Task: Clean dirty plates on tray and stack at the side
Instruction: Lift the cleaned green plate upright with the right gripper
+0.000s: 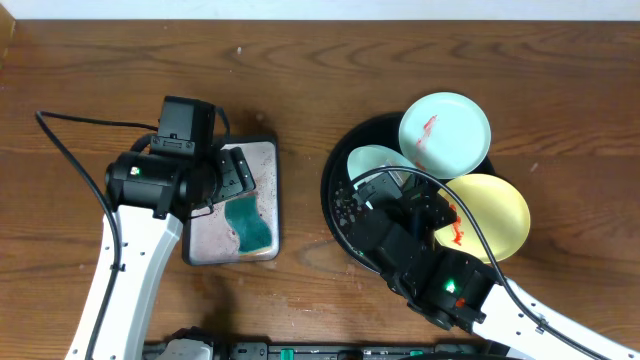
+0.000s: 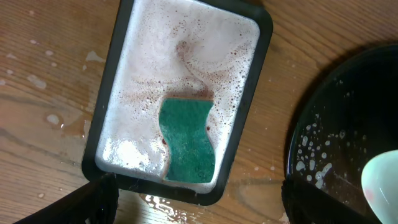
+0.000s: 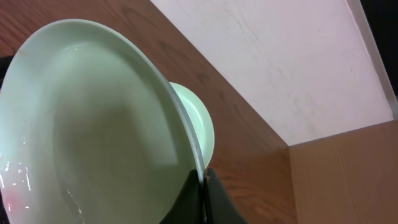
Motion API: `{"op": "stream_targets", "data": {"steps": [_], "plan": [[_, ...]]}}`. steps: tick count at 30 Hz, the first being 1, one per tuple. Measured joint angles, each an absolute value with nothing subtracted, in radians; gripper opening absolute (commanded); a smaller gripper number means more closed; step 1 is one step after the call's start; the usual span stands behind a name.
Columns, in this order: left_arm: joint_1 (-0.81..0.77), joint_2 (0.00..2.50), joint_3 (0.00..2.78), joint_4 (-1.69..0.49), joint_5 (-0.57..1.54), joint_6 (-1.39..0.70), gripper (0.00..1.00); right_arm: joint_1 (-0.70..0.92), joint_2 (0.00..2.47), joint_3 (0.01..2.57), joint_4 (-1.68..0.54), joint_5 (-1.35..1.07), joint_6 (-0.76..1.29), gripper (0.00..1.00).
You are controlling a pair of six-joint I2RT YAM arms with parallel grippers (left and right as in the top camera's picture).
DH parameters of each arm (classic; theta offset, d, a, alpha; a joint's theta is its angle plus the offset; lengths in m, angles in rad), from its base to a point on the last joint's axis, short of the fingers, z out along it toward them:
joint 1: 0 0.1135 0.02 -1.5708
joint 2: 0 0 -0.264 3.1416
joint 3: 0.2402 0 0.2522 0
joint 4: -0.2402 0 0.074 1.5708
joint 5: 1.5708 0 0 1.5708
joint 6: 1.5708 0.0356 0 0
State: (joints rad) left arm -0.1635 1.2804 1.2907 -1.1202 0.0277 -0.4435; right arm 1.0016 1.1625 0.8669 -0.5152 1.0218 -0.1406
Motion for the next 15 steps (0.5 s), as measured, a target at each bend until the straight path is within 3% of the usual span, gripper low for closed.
{"op": "stream_targets", "data": {"steps": [15], "plan": [[-0.164,1.28,1.291,-1.12,0.028,-0.443,0.84,1.084,1.163,0.867,-0.497,1.131,-0.298,0.01]]}}
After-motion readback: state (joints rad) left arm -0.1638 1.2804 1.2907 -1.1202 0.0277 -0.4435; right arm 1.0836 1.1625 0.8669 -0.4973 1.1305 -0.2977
